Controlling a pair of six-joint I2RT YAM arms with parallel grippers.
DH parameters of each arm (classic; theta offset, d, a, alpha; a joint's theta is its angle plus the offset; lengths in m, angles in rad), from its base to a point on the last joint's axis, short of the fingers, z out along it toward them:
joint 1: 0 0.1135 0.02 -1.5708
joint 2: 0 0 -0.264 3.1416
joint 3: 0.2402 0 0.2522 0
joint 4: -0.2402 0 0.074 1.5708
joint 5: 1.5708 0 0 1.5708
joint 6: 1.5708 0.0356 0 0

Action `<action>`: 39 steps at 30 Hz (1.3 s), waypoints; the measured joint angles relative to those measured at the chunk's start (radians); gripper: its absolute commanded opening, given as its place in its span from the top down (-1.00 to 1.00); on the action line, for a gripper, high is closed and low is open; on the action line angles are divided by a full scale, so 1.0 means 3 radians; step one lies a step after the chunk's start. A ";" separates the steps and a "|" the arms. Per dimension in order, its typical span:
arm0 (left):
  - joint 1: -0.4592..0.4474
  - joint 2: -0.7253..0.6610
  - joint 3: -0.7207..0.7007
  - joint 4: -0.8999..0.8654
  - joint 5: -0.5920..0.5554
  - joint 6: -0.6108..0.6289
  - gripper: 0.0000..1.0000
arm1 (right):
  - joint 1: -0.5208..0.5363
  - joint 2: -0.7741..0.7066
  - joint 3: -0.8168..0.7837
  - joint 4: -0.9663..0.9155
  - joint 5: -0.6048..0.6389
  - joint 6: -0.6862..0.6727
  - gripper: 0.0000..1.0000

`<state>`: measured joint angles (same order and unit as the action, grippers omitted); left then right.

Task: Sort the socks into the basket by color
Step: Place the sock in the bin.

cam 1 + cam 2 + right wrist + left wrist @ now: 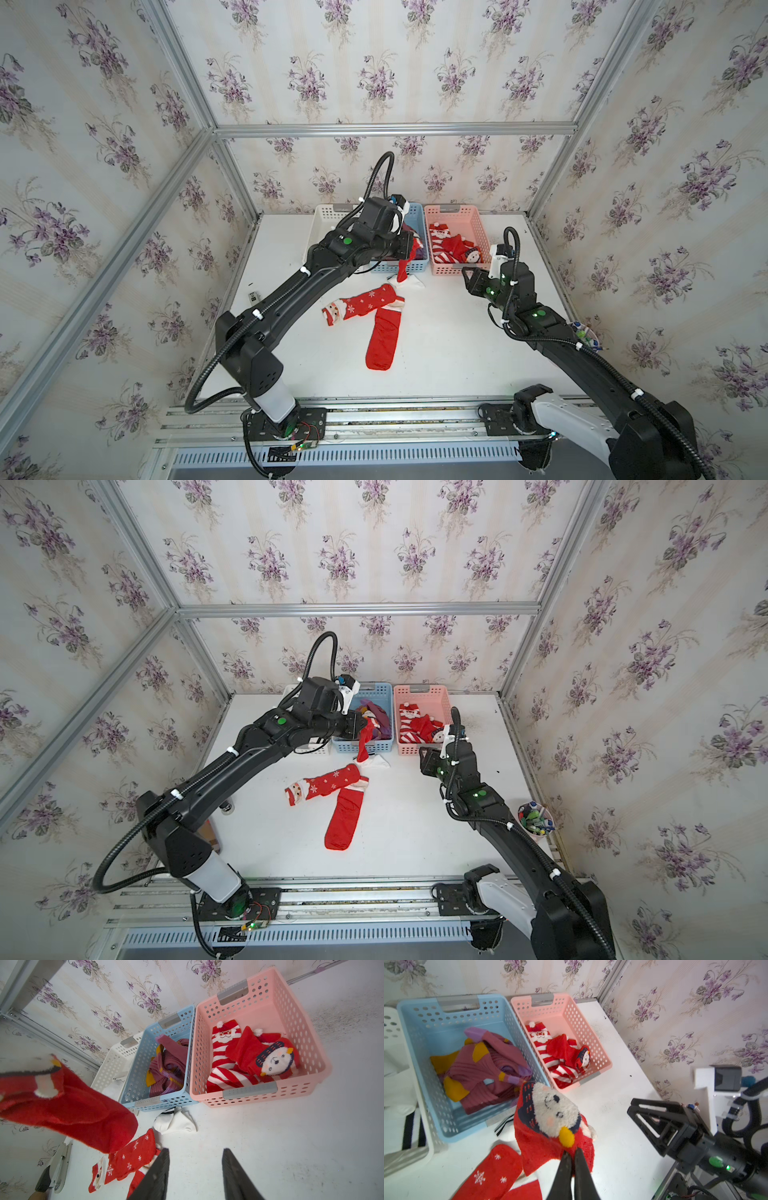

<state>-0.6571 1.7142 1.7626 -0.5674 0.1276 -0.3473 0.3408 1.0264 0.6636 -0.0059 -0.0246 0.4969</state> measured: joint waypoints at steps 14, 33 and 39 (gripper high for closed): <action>0.0001 0.1825 0.2190 0.0223 0.0436 0.0064 0.86 | -0.0001 -0.0028 0.0000 -0.0076 0.0000 -0.0008 0.14; -0.0006 0.2408 0.1957 0.0861 0.0912 0.0163 -0.08 | -0.0001 -0.0209 -0.0032 -0.0229 -0.0061 0.0015 0.13; -0.0006 0.1864 0.1382 0.0872 0.0815 0.0261 -0.08 | -0.0001 -0.0188 -0.0032 -0.0223 -0.0058 0.0017 0.13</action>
<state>-0.6590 2.2734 2.1773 -0.3058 0.3721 -0.2691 0.3405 0.9699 0.6540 -0.0727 -0.0422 0.5018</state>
